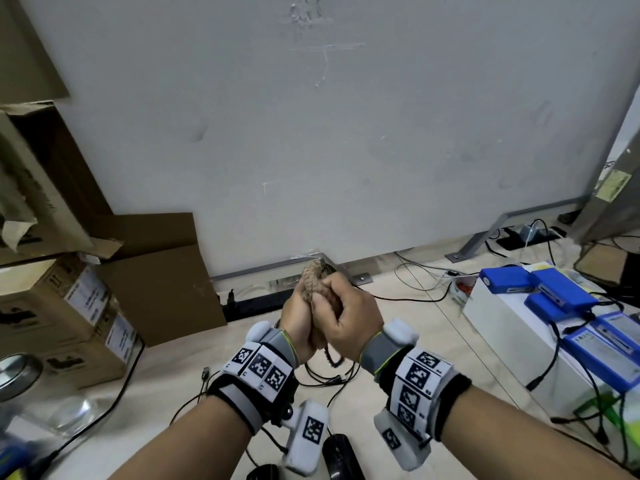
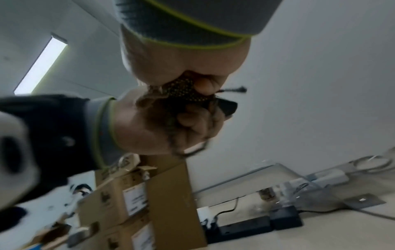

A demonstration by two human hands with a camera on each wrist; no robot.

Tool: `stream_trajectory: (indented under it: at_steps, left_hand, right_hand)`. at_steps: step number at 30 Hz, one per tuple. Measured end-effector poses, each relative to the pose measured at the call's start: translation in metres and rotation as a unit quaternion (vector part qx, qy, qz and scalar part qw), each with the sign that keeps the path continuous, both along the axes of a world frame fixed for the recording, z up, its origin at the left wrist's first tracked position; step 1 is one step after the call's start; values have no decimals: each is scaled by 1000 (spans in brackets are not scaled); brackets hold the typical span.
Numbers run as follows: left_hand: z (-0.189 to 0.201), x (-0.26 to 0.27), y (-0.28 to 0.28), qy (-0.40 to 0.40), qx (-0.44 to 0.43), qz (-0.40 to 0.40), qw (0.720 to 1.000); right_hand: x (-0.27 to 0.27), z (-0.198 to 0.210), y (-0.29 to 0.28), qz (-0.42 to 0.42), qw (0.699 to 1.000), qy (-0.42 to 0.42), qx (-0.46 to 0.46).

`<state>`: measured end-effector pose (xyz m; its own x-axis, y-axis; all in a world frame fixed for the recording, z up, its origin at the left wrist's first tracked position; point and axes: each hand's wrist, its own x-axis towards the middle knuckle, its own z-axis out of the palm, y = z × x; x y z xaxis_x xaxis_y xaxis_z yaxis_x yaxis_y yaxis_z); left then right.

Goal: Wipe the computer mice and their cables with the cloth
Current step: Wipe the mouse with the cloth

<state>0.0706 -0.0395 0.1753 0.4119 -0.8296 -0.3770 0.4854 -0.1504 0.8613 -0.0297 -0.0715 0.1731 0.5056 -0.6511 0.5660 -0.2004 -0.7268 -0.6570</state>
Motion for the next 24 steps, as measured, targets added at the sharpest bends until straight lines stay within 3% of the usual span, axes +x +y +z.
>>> stream_trajectory:
  at_steps: [6,12,16,19,21,24]
  left_hand:
    - [1,-1,3,3,-16,-50,999]
    - [-2,-5,3,-10,-24,-2,1000]
    - [1,-5,6,-35,-27,-47,998]
    - [4,1,10,-1,-32,-56,998]
    - [5,5,11,5,-21,-43,999]
    - [3,7,6,-33,-1,13,999]
  right_hand:
    - [6,4,-51,-162,970,-32,177]
    - [5,-1,7,-18,999,23,15]
    - [-1,-8,-39,-86,988,-28,127]
    - [3,-11,-53,-113,970,-89,198]
    - [4,-5,-50,-98,968,-112,204]
    - [3,-1,-43,-70,981,-66,169]
